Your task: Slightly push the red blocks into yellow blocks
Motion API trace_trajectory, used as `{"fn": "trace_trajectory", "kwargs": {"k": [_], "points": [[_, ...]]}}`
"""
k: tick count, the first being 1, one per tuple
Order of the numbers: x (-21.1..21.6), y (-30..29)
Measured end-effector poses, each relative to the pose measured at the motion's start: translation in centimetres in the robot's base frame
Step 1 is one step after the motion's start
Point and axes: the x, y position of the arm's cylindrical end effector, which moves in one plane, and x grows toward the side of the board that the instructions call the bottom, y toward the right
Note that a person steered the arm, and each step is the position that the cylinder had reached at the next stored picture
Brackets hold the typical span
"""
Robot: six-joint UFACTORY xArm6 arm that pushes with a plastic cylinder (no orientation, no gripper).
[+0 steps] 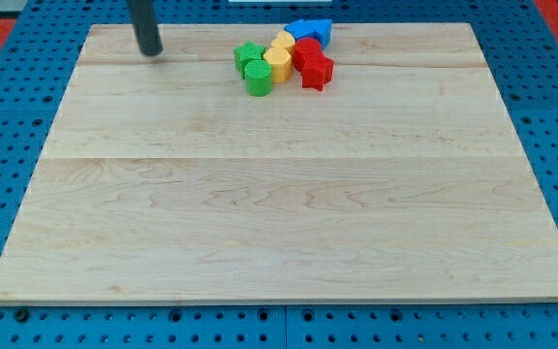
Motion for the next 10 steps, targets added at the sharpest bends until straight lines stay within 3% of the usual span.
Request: {"fn": "trace_trajectory", "kwargs": {"k": [1, 2, 3, 6, 7, 8, 9, 10], "points": [[7.8, 6.3], [7.4, 16.9], [3.5, 26.6], [-0.2, 24.1], [-2.3, 29.3], [-8.7, 31.5], [-9.7, 31.2], [-9.6, 27.2]]}}
